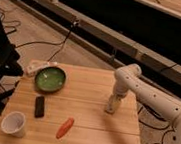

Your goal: Wipe the white sponge on the table

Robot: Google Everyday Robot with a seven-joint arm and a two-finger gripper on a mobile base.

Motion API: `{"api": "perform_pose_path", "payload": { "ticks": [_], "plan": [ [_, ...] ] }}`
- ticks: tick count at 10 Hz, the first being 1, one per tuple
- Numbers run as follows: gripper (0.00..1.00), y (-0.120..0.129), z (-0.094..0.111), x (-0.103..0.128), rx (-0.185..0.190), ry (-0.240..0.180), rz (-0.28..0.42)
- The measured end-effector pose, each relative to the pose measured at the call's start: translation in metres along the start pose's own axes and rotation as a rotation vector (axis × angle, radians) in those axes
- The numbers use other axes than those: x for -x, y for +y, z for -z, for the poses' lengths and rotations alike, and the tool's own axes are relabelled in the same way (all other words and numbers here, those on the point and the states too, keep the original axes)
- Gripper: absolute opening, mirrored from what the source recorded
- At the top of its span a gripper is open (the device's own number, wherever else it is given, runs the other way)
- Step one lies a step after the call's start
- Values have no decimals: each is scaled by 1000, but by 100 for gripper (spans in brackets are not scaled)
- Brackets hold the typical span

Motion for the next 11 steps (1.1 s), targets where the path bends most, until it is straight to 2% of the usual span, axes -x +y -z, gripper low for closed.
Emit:
{"api": "perform_pose_path", "payload": {
  "ticks": [3, 5, 6, 7, 9, 11],
  "plan": [
    [0, 47, -7, 12, 51, -52, 33],
    [0, 71, -8, -5, 72, -57, -6],
    [0, 79, -7, -26, 73, -38, -46],
    [0, 78, -4, -48, 63, -15, -85],
    [0, 56, 12, -78, 8, 23, -140],
    [0, 30, 27, -70, -42, 19, -132]
  ]
}}
